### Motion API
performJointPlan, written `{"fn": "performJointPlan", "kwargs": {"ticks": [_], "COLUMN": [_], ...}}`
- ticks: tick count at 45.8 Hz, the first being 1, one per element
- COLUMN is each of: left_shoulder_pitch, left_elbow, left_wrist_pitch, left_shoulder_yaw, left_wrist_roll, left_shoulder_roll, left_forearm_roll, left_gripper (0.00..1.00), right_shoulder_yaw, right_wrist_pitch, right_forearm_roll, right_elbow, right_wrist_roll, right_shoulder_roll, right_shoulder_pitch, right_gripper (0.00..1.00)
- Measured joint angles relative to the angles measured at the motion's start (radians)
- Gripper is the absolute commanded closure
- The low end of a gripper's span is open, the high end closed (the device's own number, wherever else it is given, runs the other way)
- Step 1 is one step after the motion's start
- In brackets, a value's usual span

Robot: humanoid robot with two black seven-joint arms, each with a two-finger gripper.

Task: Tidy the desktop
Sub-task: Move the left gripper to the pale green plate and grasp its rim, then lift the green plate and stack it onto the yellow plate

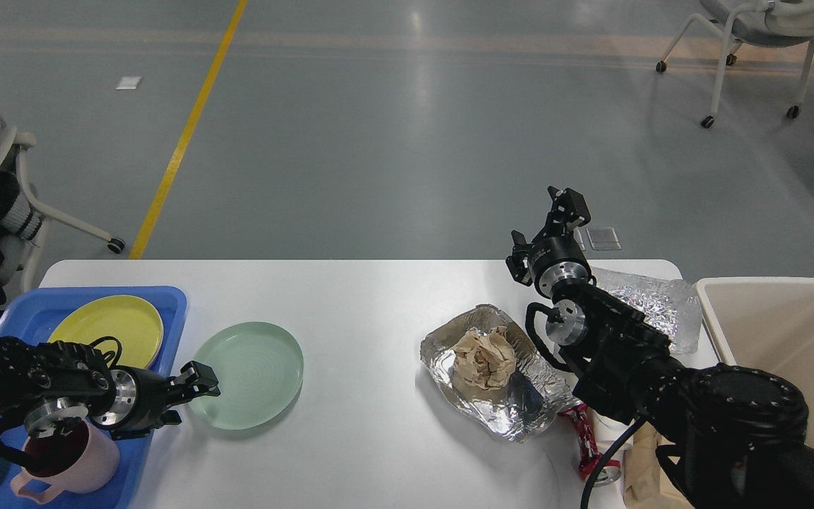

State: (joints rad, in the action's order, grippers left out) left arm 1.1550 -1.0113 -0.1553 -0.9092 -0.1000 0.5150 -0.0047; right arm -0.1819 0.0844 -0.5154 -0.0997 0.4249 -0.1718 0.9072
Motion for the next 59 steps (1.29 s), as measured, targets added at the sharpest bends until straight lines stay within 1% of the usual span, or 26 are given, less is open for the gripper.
{"fn": "performJointPlan", "kwargs": {"ticks": [3, 9, 15, 21, 27, 29, 34, 47, 48, 54, 59], "left_shoulder_pitch": [-0.024, -0.071, -0.093, -0.104, -0.109, -0.11, -0.115, -0.115, -0.115, -0.112, -0.106], "left_elbow": [0.032, 0.076, 0.088, 0.088, 0.088, 0.088, 0.088, 0.087, 0.087, 0.083, 0.082], "left_wrist_pitch": [0.001, 0.001, 0.001, -0.001, -0.006, -0.008, -0.009, -0.012, -0.012, -0.016, -0.047], "left_shoulder_yaw": [0.018, 0.068, 0.088, 0.086, 0.086, 0.087, 0.087, 0.086, 0.087, 0.088, 0.085], "left_wrist_roll": [0.0, 0.0, 0.0, 0.002, 0.003, 0.007, 0.015, 0.017, 0.017, 0.019, 0.019], "left_shoulder_roll": [-0.01, -0.02, -0.021, -0.021, -0.021, -0.022, -0.024, -0.029, -0.029, -0.029, -0.026], "left_forearm_roll": [-0.018, -0.025, -0.028, -0.028, -0.028, -0.027, -0.025, -0.023, -0.023, -0.022, -0.021], "left_gripper": [0.33, 0.42, 0.56, 0.65, 0.8, 0.83, 0.84, 0.83, 0.84, 1.0, 1.0], "right_shoulder_yaw": [0.0, -0.001, -0.001, -0.001, 0.0, 0.0, 0.0, 0.0, 0.0, 0.0, 0.0], "right_wrist_pitch": [0.0, 0.0, 0.0, 0.0, 0.0, 0.0, 0.0, 0.0, 0.0, 0.0, 0.0], "right_forearm_roll": [0.0, 0.0, 0.0, 0.0, 0.0, 0.0, 0.0, 0.0, 0.0, 0.0, 0.0], "right_elbow": [0.0, 0.0, 0.0, 0.0, 0.0, 0.0, 0.0, 0.0, 0.0, 0.0, 0.0], "right_wrist_roll": [0.0, 0.0, 0.0, 0.0, 0.0, 0.0, 0.0, 0.0, 0.0, 0.0, 0.0], "right_shoulder_roll": [0.0, 0.0, 0.0, 0.0, 0.0, 0.0, 0.0, 0.0, 0.0, 0.0, 0.0], "right_shoulder_pitch": [0.0, 0.0, 0.0, 0.0, 0.0, 0.0, 0.0, 0.0, 0.0, 0.0, 0.0], "right_gripper": [0.0, 0.0, 0.0, 0.0, 0.0, 0.0, 0.0, 0.0, 0.0, 0.0, 0.0]}}
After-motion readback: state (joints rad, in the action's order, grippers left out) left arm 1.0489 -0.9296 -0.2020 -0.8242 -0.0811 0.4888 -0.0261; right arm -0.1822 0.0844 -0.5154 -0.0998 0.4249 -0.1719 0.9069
